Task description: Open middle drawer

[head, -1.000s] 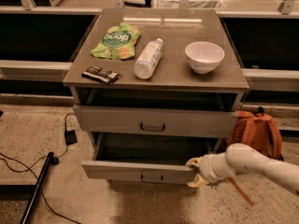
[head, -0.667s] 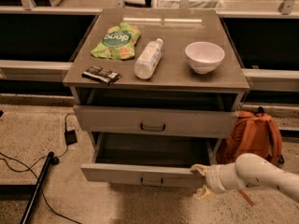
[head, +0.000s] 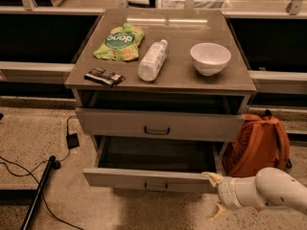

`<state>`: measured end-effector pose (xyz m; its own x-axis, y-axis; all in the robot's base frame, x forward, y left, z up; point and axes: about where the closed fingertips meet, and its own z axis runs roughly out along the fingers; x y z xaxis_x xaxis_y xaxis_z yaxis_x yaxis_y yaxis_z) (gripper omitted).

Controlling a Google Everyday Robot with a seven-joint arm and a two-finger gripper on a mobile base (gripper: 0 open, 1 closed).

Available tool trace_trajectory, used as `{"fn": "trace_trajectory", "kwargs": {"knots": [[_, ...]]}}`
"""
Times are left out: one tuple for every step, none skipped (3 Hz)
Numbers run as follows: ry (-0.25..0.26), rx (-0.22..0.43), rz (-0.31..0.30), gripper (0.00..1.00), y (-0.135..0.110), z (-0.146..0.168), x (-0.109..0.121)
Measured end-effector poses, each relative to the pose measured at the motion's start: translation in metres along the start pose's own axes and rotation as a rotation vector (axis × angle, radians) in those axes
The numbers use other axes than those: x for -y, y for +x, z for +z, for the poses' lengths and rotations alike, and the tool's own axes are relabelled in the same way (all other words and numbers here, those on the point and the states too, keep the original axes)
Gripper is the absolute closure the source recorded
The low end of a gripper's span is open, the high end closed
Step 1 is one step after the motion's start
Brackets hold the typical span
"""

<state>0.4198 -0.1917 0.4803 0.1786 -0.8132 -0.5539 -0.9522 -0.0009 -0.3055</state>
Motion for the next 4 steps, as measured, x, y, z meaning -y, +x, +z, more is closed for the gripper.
{"fn": "trace_trajectory", "kwargs": {"knots": [[0.027,0.003,-0.007,0.34,-0.009,-0.005,0.024],[0.027,-0.009,-0.001,0.49,-0.019,0.005,0.057],[0.024,-0.023,0.024,0.5,-0.024,0.018,0.082],[0.011,-0.034,0.088,0.75,-0.018,0.045,0.105]]}}
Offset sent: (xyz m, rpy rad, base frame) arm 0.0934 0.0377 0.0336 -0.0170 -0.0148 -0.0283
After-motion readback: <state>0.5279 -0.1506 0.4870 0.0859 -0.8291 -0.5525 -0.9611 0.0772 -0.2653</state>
